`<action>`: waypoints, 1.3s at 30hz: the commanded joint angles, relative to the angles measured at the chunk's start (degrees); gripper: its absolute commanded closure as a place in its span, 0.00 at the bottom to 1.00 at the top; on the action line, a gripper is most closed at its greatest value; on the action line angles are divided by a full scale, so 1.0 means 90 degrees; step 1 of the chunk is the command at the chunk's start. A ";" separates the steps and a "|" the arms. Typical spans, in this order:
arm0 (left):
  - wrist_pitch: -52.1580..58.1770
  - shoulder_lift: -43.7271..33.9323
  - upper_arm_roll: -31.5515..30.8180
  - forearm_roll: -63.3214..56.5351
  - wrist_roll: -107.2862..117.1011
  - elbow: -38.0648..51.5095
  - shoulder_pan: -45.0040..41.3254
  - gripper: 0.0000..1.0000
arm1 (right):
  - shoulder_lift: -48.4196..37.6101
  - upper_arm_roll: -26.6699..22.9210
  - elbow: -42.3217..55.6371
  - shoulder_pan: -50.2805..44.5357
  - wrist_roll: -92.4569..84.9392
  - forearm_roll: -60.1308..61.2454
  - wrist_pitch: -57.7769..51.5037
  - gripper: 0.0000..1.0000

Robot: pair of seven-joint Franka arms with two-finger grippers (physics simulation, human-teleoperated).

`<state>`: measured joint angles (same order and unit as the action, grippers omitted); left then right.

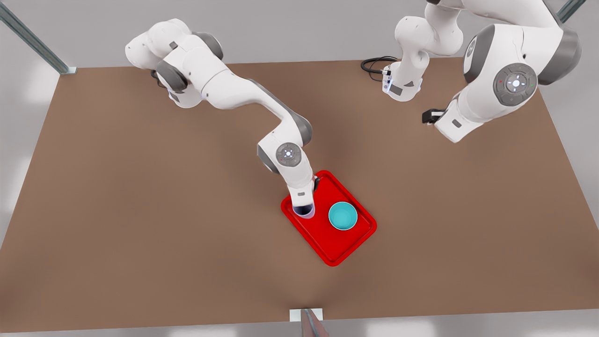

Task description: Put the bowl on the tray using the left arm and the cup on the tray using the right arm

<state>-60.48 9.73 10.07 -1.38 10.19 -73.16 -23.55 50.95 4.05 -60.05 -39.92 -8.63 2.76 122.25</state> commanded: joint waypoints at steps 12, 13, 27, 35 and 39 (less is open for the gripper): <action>0.0392 0.0002 0.0014 -0.0003 -0.0009 0.0014 0.0019 0.00 | 0.0462 -0.0040 0.0080 -0.0047 0.0382 -0.0043 0.0235 0.79; 0.0402 0.0002 0.0014 -0.0003 -0.0009 0.0014 0.0019 0.00 | 0.0472 -0.0040 0.0041 -0.0047 0.0372 -0.0043 0.0381 0.68; 0.0382 0.0022 0.0033 0.0007 -0.0009 0.0014 0.0048 0.00 | 0.0237 0.0038 0.0090 0.0148 0.0324 0.0563 0.0059 0.00; 0.0597 0.0120 0.0004 0.0007 0.0059 0.0307 0.0029 0.00 | -0.0514 0.0673 0.0158 0.3593 -0.0164 0.0057 -0.4597 0.00; 0.0694 0.0110 0.0014 0.0075 -0.0078 0.0307 0.0038 0.00 | -0.2145 0.0644 0.0158 0.4758 -0.0243 -0.1371 -0.6113 0.00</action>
<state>-55.54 10.80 10.12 -1.04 10.27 -70.42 -23.32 33.90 9.81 -58.66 1.63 -6.63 -4.20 86.17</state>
